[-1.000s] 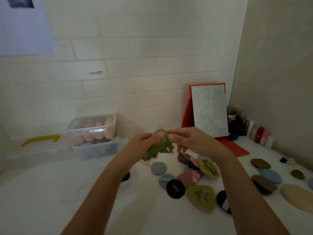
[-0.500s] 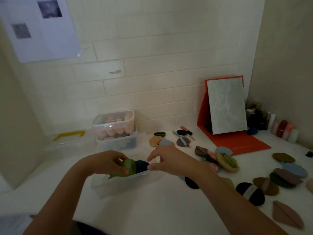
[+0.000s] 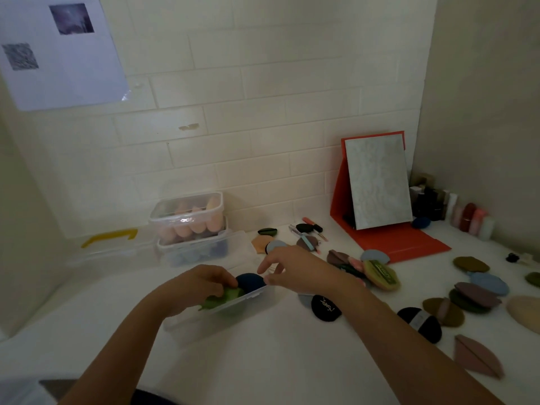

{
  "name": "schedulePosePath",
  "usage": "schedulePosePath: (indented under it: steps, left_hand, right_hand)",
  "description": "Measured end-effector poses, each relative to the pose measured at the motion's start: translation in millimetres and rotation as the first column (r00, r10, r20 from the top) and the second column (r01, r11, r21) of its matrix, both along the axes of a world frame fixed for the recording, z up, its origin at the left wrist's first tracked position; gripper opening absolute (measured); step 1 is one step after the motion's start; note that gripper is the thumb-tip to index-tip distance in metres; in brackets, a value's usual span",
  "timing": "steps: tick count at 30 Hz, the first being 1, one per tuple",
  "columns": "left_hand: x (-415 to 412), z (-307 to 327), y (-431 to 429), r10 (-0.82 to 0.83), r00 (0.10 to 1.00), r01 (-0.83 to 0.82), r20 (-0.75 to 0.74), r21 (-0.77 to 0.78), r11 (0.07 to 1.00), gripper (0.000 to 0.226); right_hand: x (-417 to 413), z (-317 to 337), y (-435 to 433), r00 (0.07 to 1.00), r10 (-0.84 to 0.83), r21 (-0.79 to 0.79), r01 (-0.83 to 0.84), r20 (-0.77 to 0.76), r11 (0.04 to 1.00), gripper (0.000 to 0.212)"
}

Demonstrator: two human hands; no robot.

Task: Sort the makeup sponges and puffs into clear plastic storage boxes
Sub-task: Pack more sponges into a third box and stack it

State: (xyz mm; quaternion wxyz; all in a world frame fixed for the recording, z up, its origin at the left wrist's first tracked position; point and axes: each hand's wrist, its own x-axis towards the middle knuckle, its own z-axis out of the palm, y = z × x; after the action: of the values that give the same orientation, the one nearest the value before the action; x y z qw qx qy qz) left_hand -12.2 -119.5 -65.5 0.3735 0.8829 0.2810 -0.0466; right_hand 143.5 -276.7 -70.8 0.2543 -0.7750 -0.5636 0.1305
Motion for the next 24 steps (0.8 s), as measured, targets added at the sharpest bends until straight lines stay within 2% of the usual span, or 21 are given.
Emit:
schedulePosePath:
  steps: [3,6,8,11,16,19,24]
  left_hand:
    - [13.1,-4.9,-9.5,0.133,0.989,-0.136,0.058,0.05,0.989,0.016]
    - [22.1,-10.0,-17.4,0.151,0.989,-0.145,0.005,0.319,0.937,0.022]
    - [25.4,-13.8,-24.8,0.13,0.991,-0.11,-0.024,0.403,0.909,0.029]
    - [27.8,-17.6,-34.0,0.137,0.991,-0.126,0.004,0.426,0.896,0.032]
    - [26.4,-25.5,-47.4,0.081,0.984,-0.139,0.162,0.39,0.91,0.027]
    - [27.1,-25.2,-61.2,0.034,0.971,-0.122,0.238,0.368,0.922,0.026]
    - [32.9,-21.7,-78.1,-0.044,0.968,-0.078,0.245,0.465,0.882,0.028]
  right_hand:
    - [2.6,1.6,-2.4,1.0,-0.011,0.005,0.011,-0.013,1.0,0.031]
    - [4.7,5.5,-7.8,0.999,-0.004,-0.005,0.003,-0.05,1.0,0.03]
    - [7.1,7.3,-10.2,0.997,0.001,-0.012,-0.002,-0.078,1.0,0.03]
    - [10.3,9.8,-11.8,0.996,-0.009,-0.029,0.007,-0.087,1.0,0.03]
    - [19.4,22.4,-27.0,0.997,-0.001,-0.062,-0.004,-0.079,0.998,0.029]
    - [28.6,27.6,-49.5,0.992,-0.067,-0.025,0.065,-0.11,0.998,0.025]
    - [52.7,29.0,-102.5,0.958,-0.2,0.009,0.206,-0.204,0.978,0.02]
